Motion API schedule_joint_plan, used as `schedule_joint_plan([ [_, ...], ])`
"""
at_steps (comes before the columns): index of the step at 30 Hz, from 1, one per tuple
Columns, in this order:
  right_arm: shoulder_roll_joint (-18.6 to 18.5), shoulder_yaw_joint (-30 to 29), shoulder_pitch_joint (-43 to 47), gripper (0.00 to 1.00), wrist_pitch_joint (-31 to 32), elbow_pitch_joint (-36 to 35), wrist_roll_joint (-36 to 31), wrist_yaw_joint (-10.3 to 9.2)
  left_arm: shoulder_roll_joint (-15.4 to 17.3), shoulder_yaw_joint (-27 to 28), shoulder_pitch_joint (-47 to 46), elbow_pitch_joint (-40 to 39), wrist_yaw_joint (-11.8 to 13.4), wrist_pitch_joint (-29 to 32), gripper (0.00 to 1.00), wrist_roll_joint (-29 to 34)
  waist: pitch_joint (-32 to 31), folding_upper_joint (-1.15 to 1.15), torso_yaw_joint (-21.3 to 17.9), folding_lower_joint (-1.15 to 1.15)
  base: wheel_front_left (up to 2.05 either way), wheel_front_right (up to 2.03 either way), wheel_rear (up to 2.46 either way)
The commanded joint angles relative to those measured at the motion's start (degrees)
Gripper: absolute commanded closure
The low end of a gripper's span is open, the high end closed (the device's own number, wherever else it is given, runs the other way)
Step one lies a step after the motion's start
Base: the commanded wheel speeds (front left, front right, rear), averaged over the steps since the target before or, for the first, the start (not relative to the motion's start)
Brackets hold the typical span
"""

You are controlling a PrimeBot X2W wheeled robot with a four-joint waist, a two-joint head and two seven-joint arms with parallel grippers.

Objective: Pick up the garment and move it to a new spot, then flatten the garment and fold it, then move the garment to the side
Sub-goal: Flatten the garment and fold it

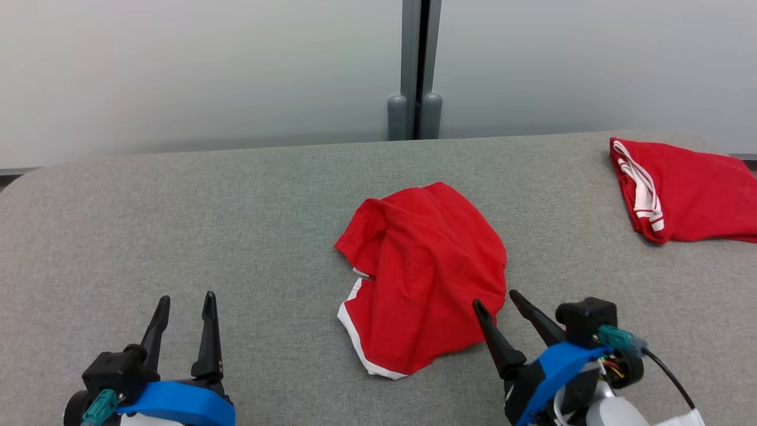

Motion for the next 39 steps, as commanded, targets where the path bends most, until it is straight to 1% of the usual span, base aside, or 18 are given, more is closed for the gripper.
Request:
schedule_joint_plan([
  [1,-0.2,0.4,-1.4,0.00,0.2,0.6,-0.3,0.02,0.0,-0.2,-1.1,-0.3,0.0,0.0,0.00,0.2,0.7,-0.01,0.7,-0.01,0.00,0.00,0.00],
  [4,-0.2,2.7,-5.7,0.00,0.8,5.4,1.1,0.02,-0.1,-0.5,-2.0,-0.5,-0.2,0.1,0.00,0.4,1.9,-0.01,1.7,-0.01,0.00,0.00,0.00],
  [7,-0.2,3.6,-9.9,0.00,1.7,10.5,-0.1,0.02,-0.2,-1.1,-3.1,-0.5,-0.4,0.2,0.00,0.6,3.1,-0.01,2.9,-0.01,0.00,0.00,0.00],
  [12,-0.2,3.4,-15.1,0.00,2.8,18.2,-5.4,0.02,-0.4,-1.8,-4.7,0.0,-0.9,0.0,0.00,0.6,4.6,-0.01,4.4,-0.01,0.00,0.00,0.00],
  [16,-0.2,3.1,-17.3,0.00,3.4,22.5,-9.3,0.02,-0.7,-2.1,-5.5,0.3,-1.0,-0.4,0.00,0.7,5.3,-0.01,5.2,-0.01,0.00,0.00,0.00],
  [19,-0.2,3.5,-18.1,0.00,3.2,24.4,-8.9,0.02,-0.9,-2.3,-6.2,0.6,-1.3,-0.6,0.00,0.7,5.7,-0.01,5.6,-0.01,0.00,0.00,0.00],
  [20,-0.2,3.4,-18.3,0.03,3.3,25.0,-8.9,0.02,-1.0,-2.4,-6.3,0.8,-1.3,-0.7,0.00,0.7,5.7,-0.01,5.7,-0.01,0.00,0.00,0.00],
  [21,-0.2,3.3,-18.5,0.89,3.0,25.3,-8.7,0.02,-1.0,-2.4,-6.4,1.0,-1.4,-0.7,0.00,0.7,5.8,-0.01,5.7,-0.01,0.00,0.00,0.00],
  [22,-0.2,3.2,-18.7,1.00,2.8,25.7,-8.6,0.02,-1.0,-2.5,-6.5,1.1,-1.4,-0.8,0.00,0.6,5.8,-0.01,5.7,-0.01,0.00,0.00,0.00],
  [25,-0.2,3.2,-18.7,1.00,1.5,25.5,-7.4,0.02,-1.0,-2.6,-6.4,1.6,-1.6,-1.0,0.00,0.4,5.3,-0.01,5.7,-0.01,0.00,0.00,0.00],
  [28,-0.2,3.9,-18.5,1.00,0.3,23.9,-4.2,0.02,-0.9,-2.7,-6.2,2.0,-1.7,-1.1,0.00,0.2,4.6,-0.01,5.6,-0.01,0.00,0.00,0.00],
  [34,-0.2,8.2,-18.2,1.00,-1.9,17.4,9.0,0.03,-0.6,-2.7,-5.3,2.2,-1.7,-1.3,0.00,0.1,2.9,-0.01,5.1,-0.01,0.00,0.00,0.00],
  [39,-0.2,13.0,-22.3,1.00,-5.1,10.5,16.8,0.03,-0.1,-2.5,-4.7,1.8,-1.3,-1.4,0.00,-0.1,2.1,-0.01,4.4,-0.01,0.00,0.00,0.00],
])
